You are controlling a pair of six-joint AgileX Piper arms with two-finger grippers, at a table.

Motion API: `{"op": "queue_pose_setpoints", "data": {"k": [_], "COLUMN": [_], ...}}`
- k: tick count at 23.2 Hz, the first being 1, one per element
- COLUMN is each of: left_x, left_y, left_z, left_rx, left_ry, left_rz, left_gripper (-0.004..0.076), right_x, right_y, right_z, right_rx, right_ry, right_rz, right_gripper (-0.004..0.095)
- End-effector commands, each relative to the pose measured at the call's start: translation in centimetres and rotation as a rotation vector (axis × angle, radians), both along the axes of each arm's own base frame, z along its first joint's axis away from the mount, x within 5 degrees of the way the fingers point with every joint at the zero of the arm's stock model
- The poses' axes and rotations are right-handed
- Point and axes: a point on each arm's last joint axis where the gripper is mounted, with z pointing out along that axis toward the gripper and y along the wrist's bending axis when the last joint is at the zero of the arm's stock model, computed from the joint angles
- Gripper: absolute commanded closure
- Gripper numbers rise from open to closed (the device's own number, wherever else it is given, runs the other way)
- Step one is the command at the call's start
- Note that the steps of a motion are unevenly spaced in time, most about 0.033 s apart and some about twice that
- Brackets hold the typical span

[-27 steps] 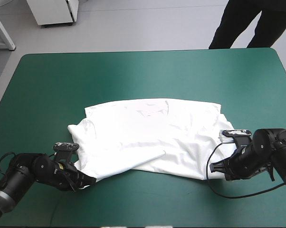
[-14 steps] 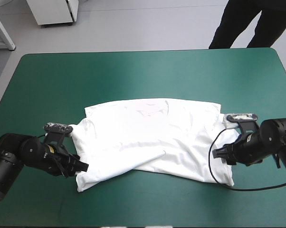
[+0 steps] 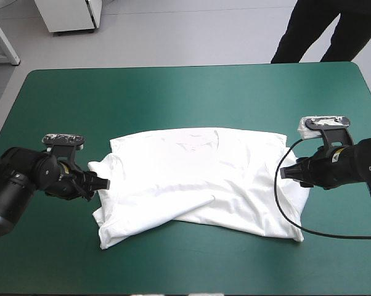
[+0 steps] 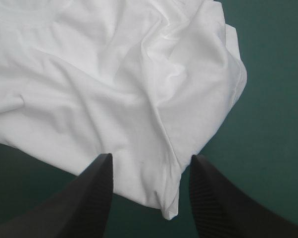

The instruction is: Fold the cloth

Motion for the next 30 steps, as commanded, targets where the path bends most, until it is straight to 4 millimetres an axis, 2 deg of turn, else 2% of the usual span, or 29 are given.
{"op": "queue_pose_setpoints", "data": {"k": [1, 3, 6, 9, 15, 17, 20, 23, 27, 29, 30], "left_x": [2.6, 4.5, 7.0, 8.0, 10.8, 12.3, 14.0, 15.1, 15.3, 15.4, 15.5], "left_y": [-0.5, -0.8, 1.1, 2.2, 2.2, 2.0, 2.0, 1.9, 2.0, 2.0, 2.0], "left_z": [-0.1, -1.3, -2.5, -2.9, -6.2, -7.2, -7.6, -8.4, -10.7, -11.4, -11.4], "left_rx": [0.006, 0.016, -0.019, -0.032, -0.028, -0.025, -0.020, -0.017, 0.003, 0.007, 0.006], "left_ry": [-0.057, -0.021, -0.019, -0.037, 0.003, 0.026, 0.028, 0.049, 0.170, 0.194, 0.188], "left_rz": [0.012, 0.021, 0.111, 0.101, 0.098, 0.098, 0.099, 0.099, 0.107, 0.109, 0.111], "left_gripper": [0.0307, 0.0321, 0.0322, 0.0339, 0.0355, 0.0365, 0.0372, 0.0373, 0.0382, 0.0445, 0.0560], "right_x": [-0.4, -0.4, -0.4, -0.4, -0.4, -0.4, -0.4, -0.3, -0.3, -0.3, -0.3], "right_y": [-0.1, -0.1, -0.2, -0.3, -0.5, -0.5, -0.5, -0.6, -0.9, -1.0, -1.0], "right_z": [1.2, 1.2, 1.2, 1.2, 1.2, 1.2, 1.2, 1.2, 1.2, 1.2, 1.2], "right_rx": [0.007, 0.007, -0.001, -0.012, -0.037, -0.035, -0.035, -0.043, -0.075, -0.083, -0.083], "right_ry": [-0.046, -0.046, -0.048, -0.050, -0.054, -0.054, -0.054, -0.055, -0.060, -0.062, -0.062], "right_rz": [-0.002, -0.002, -0.004, -0.007, -0.012, -0.015, -0.015, -0.020, -0.035, -0.037, -0.037], "right_gripper": [0.0463, 0.0463, 0.0463, 0.0463, 0.0467, 0.0467, 0.0467, 0.0467, 0.0501, 0.0513, 0.0513]}}
